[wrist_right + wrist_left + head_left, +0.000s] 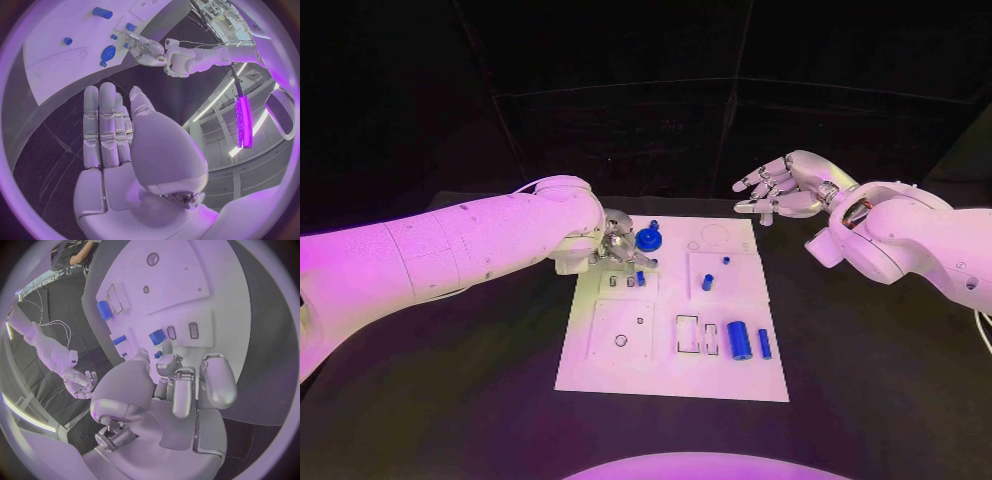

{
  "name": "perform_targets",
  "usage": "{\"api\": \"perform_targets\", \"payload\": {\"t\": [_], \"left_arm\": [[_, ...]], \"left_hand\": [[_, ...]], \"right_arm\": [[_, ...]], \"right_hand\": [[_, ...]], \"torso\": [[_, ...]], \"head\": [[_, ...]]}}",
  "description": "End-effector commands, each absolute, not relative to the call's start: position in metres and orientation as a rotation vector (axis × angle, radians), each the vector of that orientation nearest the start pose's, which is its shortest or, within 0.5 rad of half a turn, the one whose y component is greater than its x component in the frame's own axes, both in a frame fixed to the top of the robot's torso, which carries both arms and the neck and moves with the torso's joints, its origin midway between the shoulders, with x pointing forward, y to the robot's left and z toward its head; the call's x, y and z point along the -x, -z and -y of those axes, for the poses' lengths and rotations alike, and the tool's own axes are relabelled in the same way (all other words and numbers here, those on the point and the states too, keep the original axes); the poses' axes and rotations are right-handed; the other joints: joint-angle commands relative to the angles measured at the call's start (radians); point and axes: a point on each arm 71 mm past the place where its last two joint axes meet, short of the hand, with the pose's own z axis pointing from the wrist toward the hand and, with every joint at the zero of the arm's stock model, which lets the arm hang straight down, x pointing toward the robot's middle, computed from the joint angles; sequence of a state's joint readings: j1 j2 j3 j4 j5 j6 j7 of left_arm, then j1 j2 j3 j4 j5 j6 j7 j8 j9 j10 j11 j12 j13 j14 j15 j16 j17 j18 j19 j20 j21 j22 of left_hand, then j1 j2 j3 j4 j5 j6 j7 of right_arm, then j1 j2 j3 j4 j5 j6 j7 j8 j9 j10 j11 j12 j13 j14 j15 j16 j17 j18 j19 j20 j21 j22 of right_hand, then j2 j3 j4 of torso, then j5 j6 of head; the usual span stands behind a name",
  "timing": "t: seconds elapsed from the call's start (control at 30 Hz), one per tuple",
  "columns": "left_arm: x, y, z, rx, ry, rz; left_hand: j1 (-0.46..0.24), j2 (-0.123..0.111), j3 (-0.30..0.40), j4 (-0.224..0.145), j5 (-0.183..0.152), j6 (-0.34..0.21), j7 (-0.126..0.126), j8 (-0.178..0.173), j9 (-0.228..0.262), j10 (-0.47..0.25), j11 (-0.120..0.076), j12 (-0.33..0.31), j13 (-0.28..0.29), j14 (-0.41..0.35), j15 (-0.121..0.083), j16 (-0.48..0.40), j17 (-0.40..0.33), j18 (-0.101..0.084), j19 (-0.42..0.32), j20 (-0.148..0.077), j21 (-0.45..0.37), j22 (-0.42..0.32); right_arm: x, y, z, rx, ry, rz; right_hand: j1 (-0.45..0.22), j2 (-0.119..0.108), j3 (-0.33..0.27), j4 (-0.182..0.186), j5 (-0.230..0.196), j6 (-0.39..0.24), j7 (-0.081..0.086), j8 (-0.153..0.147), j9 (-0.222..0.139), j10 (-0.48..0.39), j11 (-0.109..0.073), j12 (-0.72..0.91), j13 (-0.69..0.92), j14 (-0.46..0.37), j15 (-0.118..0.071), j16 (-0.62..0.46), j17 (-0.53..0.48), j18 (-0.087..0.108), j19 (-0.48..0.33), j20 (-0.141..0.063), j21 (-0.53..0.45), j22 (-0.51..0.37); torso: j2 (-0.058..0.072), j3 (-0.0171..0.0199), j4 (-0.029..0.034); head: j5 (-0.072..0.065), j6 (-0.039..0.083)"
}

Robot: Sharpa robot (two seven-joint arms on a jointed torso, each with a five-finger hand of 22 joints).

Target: Assemble the parts on the task board

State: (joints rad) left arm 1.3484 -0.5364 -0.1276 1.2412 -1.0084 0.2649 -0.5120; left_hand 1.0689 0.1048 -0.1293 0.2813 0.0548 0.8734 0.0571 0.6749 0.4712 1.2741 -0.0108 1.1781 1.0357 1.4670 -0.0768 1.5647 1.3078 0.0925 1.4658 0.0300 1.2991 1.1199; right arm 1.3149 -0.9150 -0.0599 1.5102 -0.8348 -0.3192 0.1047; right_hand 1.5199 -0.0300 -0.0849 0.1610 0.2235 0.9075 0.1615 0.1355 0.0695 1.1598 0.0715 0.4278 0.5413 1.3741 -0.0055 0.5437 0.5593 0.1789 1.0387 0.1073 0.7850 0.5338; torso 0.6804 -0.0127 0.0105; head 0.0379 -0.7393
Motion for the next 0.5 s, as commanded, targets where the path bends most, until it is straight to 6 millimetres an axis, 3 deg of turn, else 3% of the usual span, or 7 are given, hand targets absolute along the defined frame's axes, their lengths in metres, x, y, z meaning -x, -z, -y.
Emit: {"api": "perform_targets", "payload": {"t": [0.03, 0.5], "left_arm": [[-0.5306, 0.2004, -0.1388, -0.007, 0.351, -2.405], [-0.529, 0.2021, -0.1313, -0.045, 0.345, -2.425]], "left_hand": [[0.013, 0.001, -0.008, -0.002, 0.0, -0.007, 0.0, 0.008, 0.002, 0.003, -0.005, 0.005, 0.002, 0.104, -0.005, 0.006, 0.263, -0.011, 0.003, -0.007, 0.007, 0.002], [0.04, 0.013, -0.008, -0.013, 0.001, -0.014, -0.002, 0.028, 0.016, 0.006, -0.007, 0.015, 0.011, 0.104, -0.006, 0.006, 0.263, -0.011, 0.001, -0.007, 0.012, 0.008]], "right_arm": [[-0.5036, 0.1332, 0.2388, -0.316, -1.008, -1.618], [-0.5055, 0.1341, 0.2362, -0.312, -1.01, -1.625]], "right_hand": [[-0.003, -0.003, -0.005, -0.002, 0.004, -0.005, -0.001, 0.003, -0.001, 0.004, 0.0, -0.006, -0.001, 0.008, 0.002, -0.004, 0.002, 0.005, 0.005, -0.001, -0.005, -0.001], [-0.005, 0.002, -0.009, 0.002, 0.012, -0.003, -0.001, 0.005, 0.0, 0.004, 0.0, -0.007, -0.002, 0.011, 0.002, -0.011, 0.005, 0.005, 0.008, -0.001, -0.009, -0.005]], "torso": [[0.0, -0.0006, 0.0004], [0.0, -0.0012, 0.0014]], "head": [[-0.001, -0.001], [-0.002, -0.006]]}}
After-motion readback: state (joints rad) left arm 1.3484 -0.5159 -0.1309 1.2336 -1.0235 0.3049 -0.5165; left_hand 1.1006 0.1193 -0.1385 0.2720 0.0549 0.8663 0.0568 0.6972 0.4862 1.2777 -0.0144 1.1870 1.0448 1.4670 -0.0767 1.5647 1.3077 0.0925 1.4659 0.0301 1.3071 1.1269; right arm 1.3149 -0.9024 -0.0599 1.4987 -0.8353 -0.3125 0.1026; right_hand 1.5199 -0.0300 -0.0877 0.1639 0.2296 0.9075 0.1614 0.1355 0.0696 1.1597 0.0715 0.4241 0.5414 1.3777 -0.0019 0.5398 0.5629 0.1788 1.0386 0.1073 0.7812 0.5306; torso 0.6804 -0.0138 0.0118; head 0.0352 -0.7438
